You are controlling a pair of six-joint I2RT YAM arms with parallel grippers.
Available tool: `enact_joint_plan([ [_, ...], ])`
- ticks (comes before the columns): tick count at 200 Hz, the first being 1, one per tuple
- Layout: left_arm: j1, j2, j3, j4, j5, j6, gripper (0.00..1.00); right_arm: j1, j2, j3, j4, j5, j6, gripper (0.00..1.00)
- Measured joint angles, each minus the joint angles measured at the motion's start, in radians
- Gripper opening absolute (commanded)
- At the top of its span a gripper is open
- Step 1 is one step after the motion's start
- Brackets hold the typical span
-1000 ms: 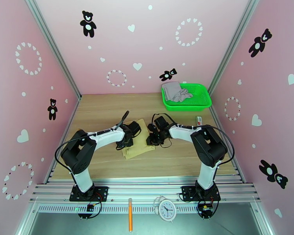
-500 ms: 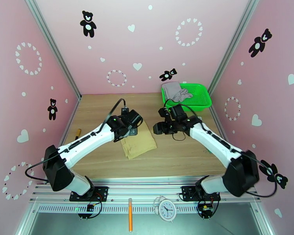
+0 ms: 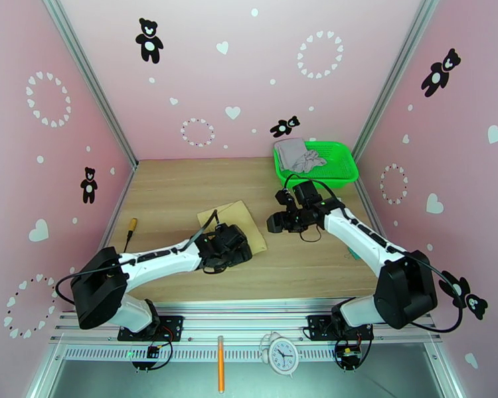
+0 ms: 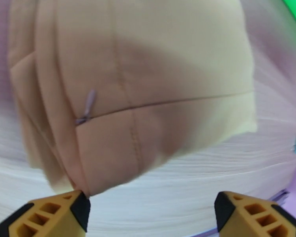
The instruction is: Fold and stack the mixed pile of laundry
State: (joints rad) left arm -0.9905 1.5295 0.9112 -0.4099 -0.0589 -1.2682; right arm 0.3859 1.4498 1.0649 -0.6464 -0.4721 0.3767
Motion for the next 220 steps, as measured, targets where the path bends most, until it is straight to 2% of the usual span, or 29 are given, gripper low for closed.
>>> enact_joint_plan([
  [20, -0.033, 0.032, -0.014, 0.105, 0.002, -0.132, 0.87, 0.0, -0.001, -0.013, 0.003, -0.004, -0.011, 0.72],
  [34, -0.059, 0.053, -0.014, 0.116, -0.008, -0.193, 0.87, 0.0, -0.003, -0.025, 0.009, -0.008, -0.018, 0.72],
  [59, -0.116, 0.059, 0.08, -0.038, -0.088, -0.231, 0.87, 0.0, -0.008, -0.043, 0.016, -0.019, -0.022, 0.73],
  [90, -0.132, 0.028, 0.217, -0.177, -0.206, -0.229, 0.83, -0.007, -0.023, -0.063, 0.021, -0.028, -0.029, 0.72],
  [106, -0.134, 0.008, 0.235, -0.217, -0.238, -0.222, 0.76, -0.024, -0.037, -0.069, 0.025, -0.031, -0.028, 0.71],
  [133, -0.159, 0.056, 0.24, -0.187, -0.218, -0.213, 0.5, -0.132, -0.091, -0.089, 0.024, -0.028, -0.013, 0.66],
  [149, -0.178, 0.138, 0.25, -0.138, -0.18, -0.217, 0.31, -0.191, -0.116, -0.098, 0.026, -0.027, -0.003, 0.64],
  [157, -0.184, 0.183, 0.262, -0.122, -0.161, -0.211, 0.25, -0.205, -0.126, -0.105, 0.026, -0.028, -0.001, 0.63],
  [179, -0.188, 0.29, 0.293, -0.094, -0.126, -0.195, 0.18, -0.216, -0.152, -0.127, 0.025, -0.036, 0.008, 0.62],
  [220, -0.141, 0.325, 0.285, -0.092, -0.111, -0.184, 0.16, -0.219, -0.216, -0.169, 0.019, -0.04, 0.012, 0.62],
])
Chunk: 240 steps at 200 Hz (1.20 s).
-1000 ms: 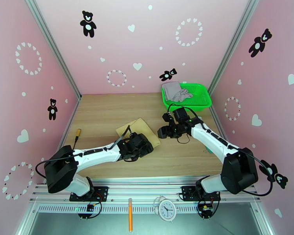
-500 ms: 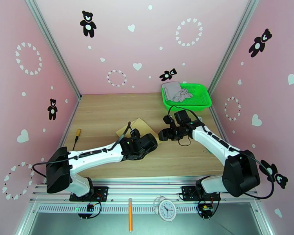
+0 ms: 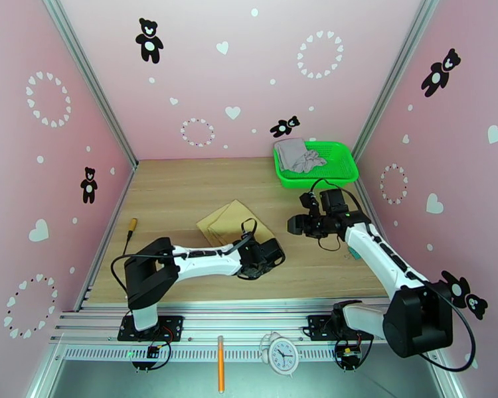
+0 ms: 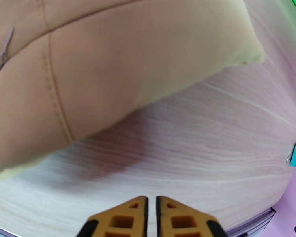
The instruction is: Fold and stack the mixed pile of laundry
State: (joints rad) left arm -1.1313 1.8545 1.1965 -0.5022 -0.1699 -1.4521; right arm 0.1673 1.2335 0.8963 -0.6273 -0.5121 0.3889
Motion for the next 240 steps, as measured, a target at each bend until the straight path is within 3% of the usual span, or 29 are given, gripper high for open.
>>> enact_joint_plan([
  [95, 0.217, -0.087, -0.179, -0.042, -0.023, 0.111, 0.16, -0.011, -0.02, -0.022, -0.006, -0.003, 0.005, 0.62],
  [147, 0.456, -0.165, -0.224, -0.145, -0.058, 0.278, 0.17, -0.011, -0.02, -0.022, -0.006, -0.01, 0.006, 0.62],
  [192, 0.681, -0.077, -0.076, -0.179, -0.058, 0.47, 0.16, -0.011, -0.02, -0.022, -0.006, -0.019, 0.019, 0.62],
  [240, 0.761, 0.175, 0.206, -0.212, -0.039, 0.612, 0.14, -0.011, -0.02, -0.024, -0.018, -0.018, 0.02, 0.63],
])
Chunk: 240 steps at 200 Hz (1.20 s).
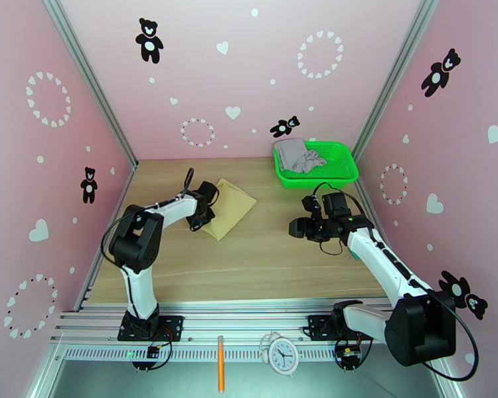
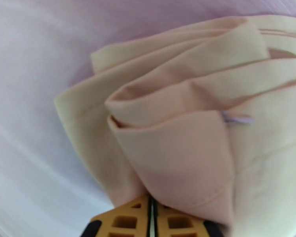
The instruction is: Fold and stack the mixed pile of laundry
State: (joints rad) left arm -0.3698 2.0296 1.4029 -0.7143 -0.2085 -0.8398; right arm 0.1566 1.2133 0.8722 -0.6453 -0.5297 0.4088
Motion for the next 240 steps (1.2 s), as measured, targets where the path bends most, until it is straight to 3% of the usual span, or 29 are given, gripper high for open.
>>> enact_joint_plan([
  [54, 0.073, 0.196, 0.386, -0.115, 0.005, 0.134, 0.13, 0.0, 0.0, -0.001, -0.011, 0.007, 0.003, 0.63],
  [86, 0.083, 0.226, 0.542, -0.173, -0.032, 0.194, 0.14, 0.0, 0.0, -0.001, -0.016, 0.011, 0.007, 0.66],
  [93, 0.082, 0.215, 0.555, -0.18, -0.045, 0.201, 0.18, 0.0, -0.001, -0.001, -0.018, 0.013, 0.007, 0.67],
  [99, 0.081, 0.202, 0.557, -0.185, -0.056, 0.203, 0.27, 0.0, -0.002, -0.001, -0.021, 0.015, 0.006, 0.68],
  [117, 0.062, 0.133, 0.545, -0.216, -0.103, 0.197, 0.64, 0.0, -0.011, -0.001, -0.027, 0.021, 0.002, 0.69],
  [138, -0.008, 0.032, 0.537, -0.254, -0.148, 0.157, 0.83, 0.0, -0.015, -0.001, -0.027, 0.022, -0.001, 0.69],
  [160, -0.127, -0.029, 0.541, -0.27, -0.164, 0.105, 0.9, 0.0, -0.015, -0.001, -0.027, 0.017, -0.002, 0.69],
  [183, -0.225, 0.015, 0.543, -0.269, -0.166, 0.034, 0.91, 0.0, -0.016, -0.001, -0.029, 0.011, -0.01, 0.7],
  [240, -0.237, 0.317, 0.646, -0.308, -0.205, -0.071, 0.92, -0.001, -0.032, -0.001, -0.045, 0.01, -0.039, 0.7],
])
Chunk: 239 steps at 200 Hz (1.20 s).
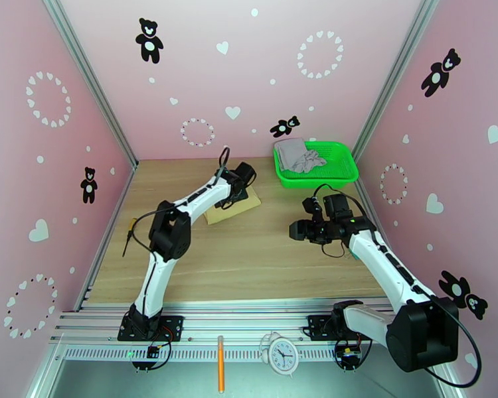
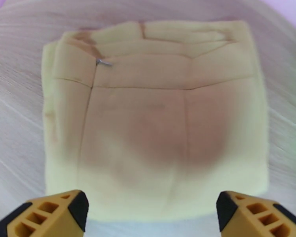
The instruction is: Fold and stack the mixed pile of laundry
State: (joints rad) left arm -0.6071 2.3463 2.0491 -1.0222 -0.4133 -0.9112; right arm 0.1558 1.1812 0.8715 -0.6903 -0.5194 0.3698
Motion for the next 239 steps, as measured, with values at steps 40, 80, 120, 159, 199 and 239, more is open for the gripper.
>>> enact_joint_plan([
  [40, 0.013, 0.046, -0.024, -0.01, -0.006, -0.006, 0.92, 0.0, 0.013, 0.0, 0.004, -0.008, -0.003, 0.7],
  [80, 0.085, 0.0, -0.122, 0.027, 0.022, 0.051, 0.91, 0.0, 0.045, 0.0, 0.006, -0.015, -0.003, 0.7],
  [120, 0.214, 0.01, -0.074, -0.019, 0.051, 0.206, 0.91, 0.0, 0.061, 0.0, 0.014, -0.016, 0.008, 0.7],
  [159, 0.313, 0.134, 0.168, -0.103, 0.071, 0.366, 0.9, 0.0, 0.091, 0.0, 0.045, -0.016, 0.034, 0.7],
  [199, 0.34, 0.264, 0.391, -0.172, 0.069, 0.48, 0.9, 0.0, 0.129, 0.0, 0.063, -0.014, 0.05, 0.7],
  [239, 0.334, 0.146, 0.279, -0.169, 0.065, 0.504, 0.9, 0.0, 0.155, 0.0, 0.065, -0.014, 0.046, 0.7],
])
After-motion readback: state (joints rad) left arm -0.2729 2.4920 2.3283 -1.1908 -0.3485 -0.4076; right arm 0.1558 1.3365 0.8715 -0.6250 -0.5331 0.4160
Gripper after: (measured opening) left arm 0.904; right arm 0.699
